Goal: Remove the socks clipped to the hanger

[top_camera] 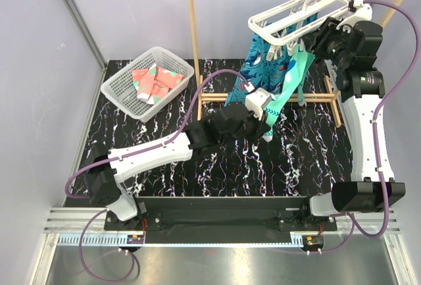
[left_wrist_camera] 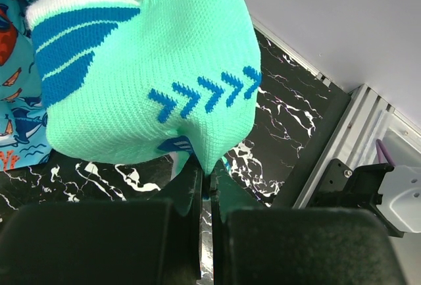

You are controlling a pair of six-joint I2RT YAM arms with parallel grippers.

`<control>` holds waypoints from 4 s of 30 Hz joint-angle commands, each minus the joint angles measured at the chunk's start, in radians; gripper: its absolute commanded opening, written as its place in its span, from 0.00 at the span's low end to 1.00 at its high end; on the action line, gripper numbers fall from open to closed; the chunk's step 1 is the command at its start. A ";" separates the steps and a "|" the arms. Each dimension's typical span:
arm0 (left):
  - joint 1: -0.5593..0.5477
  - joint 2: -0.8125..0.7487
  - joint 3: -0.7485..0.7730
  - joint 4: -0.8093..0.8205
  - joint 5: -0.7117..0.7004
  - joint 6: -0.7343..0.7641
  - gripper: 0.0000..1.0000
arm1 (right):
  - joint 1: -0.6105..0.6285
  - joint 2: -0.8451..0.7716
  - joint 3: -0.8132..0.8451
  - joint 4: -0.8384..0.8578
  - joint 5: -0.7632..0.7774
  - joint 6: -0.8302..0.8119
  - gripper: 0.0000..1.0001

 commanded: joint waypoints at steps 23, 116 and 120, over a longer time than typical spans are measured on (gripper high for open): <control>-0.025 -0.026 0.051 0.034 -0.046 0.020 0.00 | -0.003 -0.032 -0.003 0.054 -0.049 -0.074 0.56; -0.071 -0.024 0.060 0.031 -0.075 0.016 0.00 | 0.029 -0.032 -0.049 0.152 0.031 -0.060 0.00; -0.072 -0.027 0.060 0.029 -0.077 0.015 0.00 | 0.029 -0.040 -0.055 0.151 0.036 -0.065 0.00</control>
